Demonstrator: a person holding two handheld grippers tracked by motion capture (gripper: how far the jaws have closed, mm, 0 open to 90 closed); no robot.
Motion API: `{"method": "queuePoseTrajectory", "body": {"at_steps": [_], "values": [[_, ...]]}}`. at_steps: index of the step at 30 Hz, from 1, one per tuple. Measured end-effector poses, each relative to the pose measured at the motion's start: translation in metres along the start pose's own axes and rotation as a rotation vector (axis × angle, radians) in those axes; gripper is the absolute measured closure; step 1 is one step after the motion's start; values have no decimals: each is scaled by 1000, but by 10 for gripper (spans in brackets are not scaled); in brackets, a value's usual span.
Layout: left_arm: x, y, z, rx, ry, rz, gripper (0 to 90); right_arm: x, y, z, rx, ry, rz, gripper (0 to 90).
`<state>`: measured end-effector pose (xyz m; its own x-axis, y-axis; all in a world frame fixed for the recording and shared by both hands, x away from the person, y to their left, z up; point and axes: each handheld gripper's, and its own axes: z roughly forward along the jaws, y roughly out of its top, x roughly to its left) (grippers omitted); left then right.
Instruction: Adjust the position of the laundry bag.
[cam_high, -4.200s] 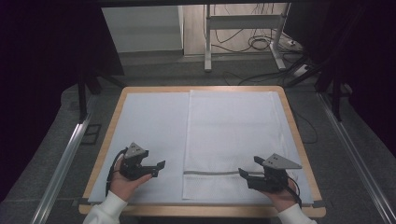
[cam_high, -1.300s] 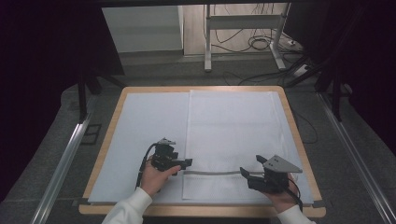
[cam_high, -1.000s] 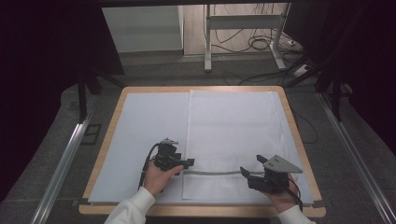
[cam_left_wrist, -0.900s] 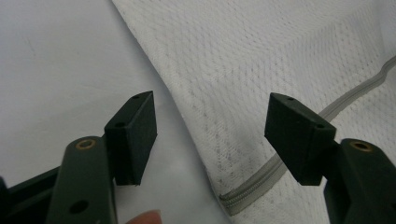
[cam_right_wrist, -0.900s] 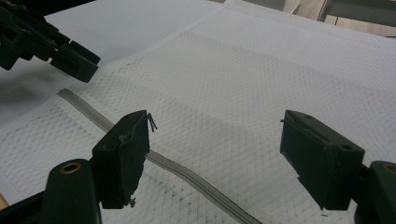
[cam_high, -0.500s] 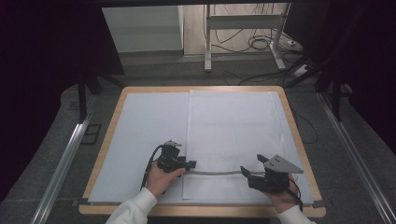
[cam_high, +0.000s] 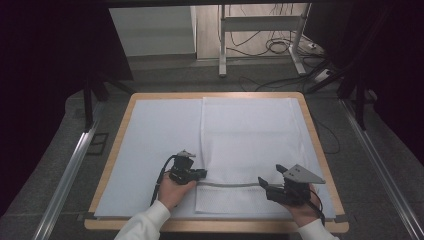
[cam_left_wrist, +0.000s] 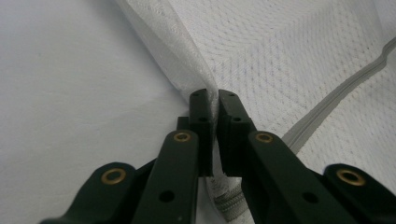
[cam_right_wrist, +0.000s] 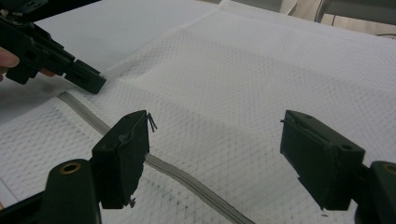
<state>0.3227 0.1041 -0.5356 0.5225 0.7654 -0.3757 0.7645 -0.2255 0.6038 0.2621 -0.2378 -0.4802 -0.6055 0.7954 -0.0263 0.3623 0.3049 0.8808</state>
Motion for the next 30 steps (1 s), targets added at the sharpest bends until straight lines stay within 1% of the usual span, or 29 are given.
{"method": "queuePoseTrajectory", "body": {"at_steps": [2,6,7,9,10,11,12,14,16,19,20,21,22,23,24,26,27,29,30], "values": [[0,0,0,-3,-6,1,873,0,2,1,2,-6,5,224],[1,-1,-1,-7,-7,-3,875,0,5,3,4,-3,3,224],[1,-1,-1,-9,-9,-5,876,-1,8,4,16,0,11,225],[2,-1,-1,-12,-14,-7,877,-2,9,5,21,1,13,226],[2,-1,-1,-11,-15,-10,878,-4,12,6,40,0,15,228],[2,-1,-1,-12,-16,-11,880,-8,17,6,62,-13,6,237],[2,-1,-2,-13,-18,-15,880,-8,17,6,62,-13,6,237],[2,-1,-2,-15,-21,-14,881,-16,25,6,80,-19,17,240],[2,-1,-3,-18,-22,-15,881,-24,34,6,97,-15,43,243],[2,-1,-3,-21,-23,-14,882,-36,44,7,138,-51,44,270],[2,-2,-3,-21,-23,-14,882,-39,46,7,141,-63,53,280],[3,-2,-2,-18,-22,-11,882,-50,48,10,151,-84,94,282],[3,-2,-2,-16,-21,-12,884,-53,48,11,158,-90,108,282],[3,-2,-2,-16,-21,-12,885,-53,48,11,158,-90,108,282],[3,-2,-2,-16,-22,-13,885,-58,49,12,159,-103,123,283],[3,-2,-2,-23,-24,-20,885,-67,51,14,156,-100,162,283],[3,-2,-3,-20,-25,-16,885,-69,52,13,158,-103,164,284],[3,-2,-3,-21,-25,-14,885,-74,54,8,160,-122,154,286],[3,-2,-3,-20,-24,-14,885,-77,53,5,157,-126,160,286]]}}
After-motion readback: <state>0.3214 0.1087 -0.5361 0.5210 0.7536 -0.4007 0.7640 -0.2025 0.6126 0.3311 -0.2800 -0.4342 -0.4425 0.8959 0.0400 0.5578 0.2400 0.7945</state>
